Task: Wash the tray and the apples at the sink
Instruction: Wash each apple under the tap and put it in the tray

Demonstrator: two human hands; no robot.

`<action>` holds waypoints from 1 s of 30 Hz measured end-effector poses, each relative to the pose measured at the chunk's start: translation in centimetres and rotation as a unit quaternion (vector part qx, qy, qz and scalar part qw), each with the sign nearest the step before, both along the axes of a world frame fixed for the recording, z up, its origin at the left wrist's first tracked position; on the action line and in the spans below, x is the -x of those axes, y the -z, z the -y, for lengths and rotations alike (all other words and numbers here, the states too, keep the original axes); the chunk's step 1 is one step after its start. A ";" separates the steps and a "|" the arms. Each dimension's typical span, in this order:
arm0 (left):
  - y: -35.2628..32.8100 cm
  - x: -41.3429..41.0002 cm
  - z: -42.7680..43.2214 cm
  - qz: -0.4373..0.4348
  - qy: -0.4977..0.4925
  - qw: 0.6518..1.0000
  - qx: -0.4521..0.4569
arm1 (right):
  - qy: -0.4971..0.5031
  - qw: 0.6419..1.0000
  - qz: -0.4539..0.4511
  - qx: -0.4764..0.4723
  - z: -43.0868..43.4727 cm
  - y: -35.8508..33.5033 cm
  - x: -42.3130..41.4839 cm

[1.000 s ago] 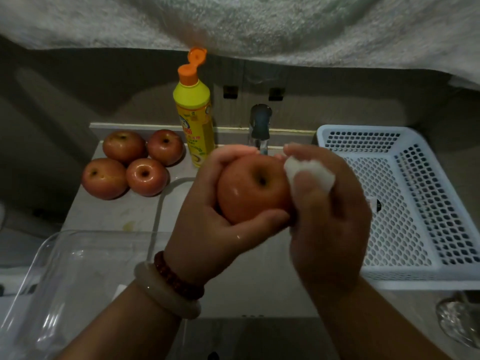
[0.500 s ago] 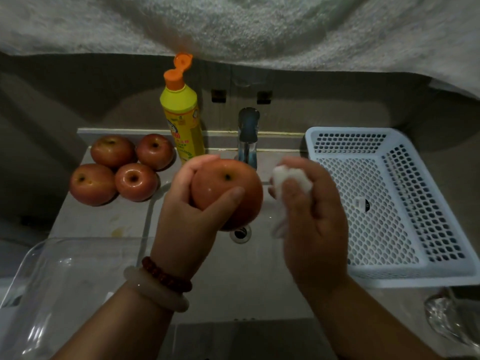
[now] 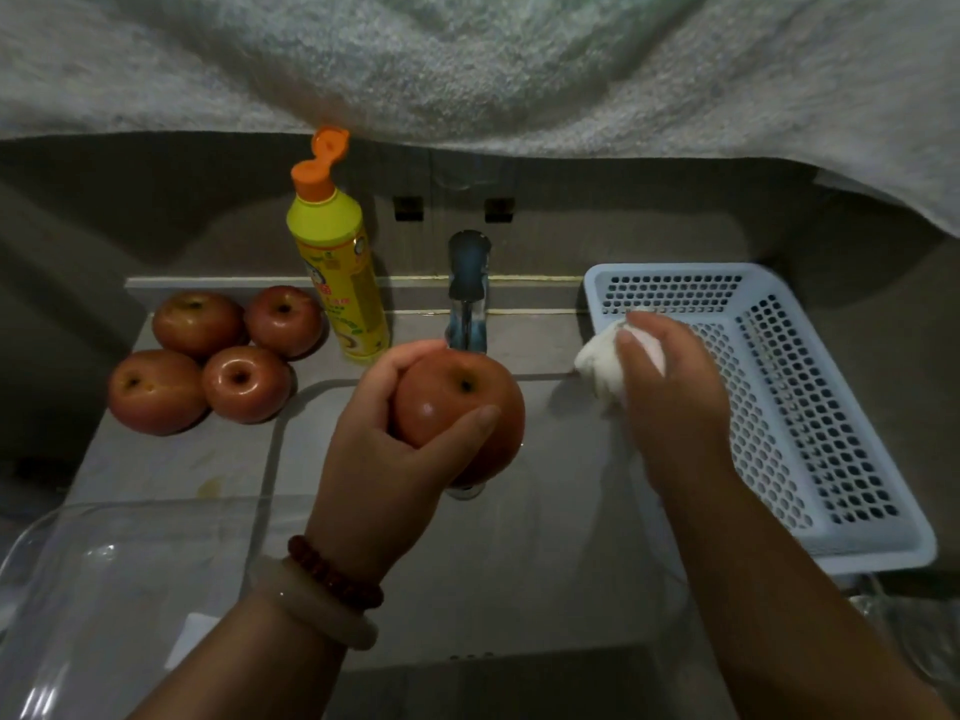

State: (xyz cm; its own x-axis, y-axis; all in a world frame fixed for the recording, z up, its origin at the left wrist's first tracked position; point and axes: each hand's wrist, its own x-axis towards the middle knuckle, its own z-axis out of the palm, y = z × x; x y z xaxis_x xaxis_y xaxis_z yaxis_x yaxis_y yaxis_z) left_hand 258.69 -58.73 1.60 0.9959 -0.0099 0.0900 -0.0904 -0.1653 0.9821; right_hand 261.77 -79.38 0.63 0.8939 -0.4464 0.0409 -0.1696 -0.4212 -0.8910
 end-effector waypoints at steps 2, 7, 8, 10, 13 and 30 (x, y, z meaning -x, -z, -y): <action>0.0 0.1 0.1 0.002 0.000 1.000 -0.005 | -0.034 0.997 -0.037 -0.051 0.1 -0.5 -0.1; 0.2 0.1 0.3 -0.003 0.016 1.000 -0.017 | -0.110 0.991 -0.008 -0.076 -1.0 -0.9 0.1; 0.2 0.1 0.2 0.000 0.020 1.000 -0.022 | -0.129 0.989 0.017 -0.068 -1.2 -0.9 0.2; 0.0 0.0 0.0 0.004 0.034 0.999 -0.032 | -0.150 0.987 0.058 -0.028 -1.6 -1.1 0.5; -0.5 -0.1 -0.3 -0.002 0.071 0.997 -0.035 | -0.129 0.989 0.077 -0.005 -1.6 -1.5 0.8; 2.0 0.1 -3.3 -0.082 -0.041 0.995 -0.030 | -0.236 0.938 -0.202 0.156 -5.9 9.7 1.8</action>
State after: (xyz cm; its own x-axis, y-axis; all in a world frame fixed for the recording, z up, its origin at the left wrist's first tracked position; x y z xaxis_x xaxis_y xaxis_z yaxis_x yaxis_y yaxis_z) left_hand 258.61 -55.45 -0.45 0.9948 0.0711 -0.0724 0.0867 -0.2247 0.9706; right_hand 259.98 -73.47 -9.10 0.9595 -0.0207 -0.2811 -0.1965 -0.7641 -0.6144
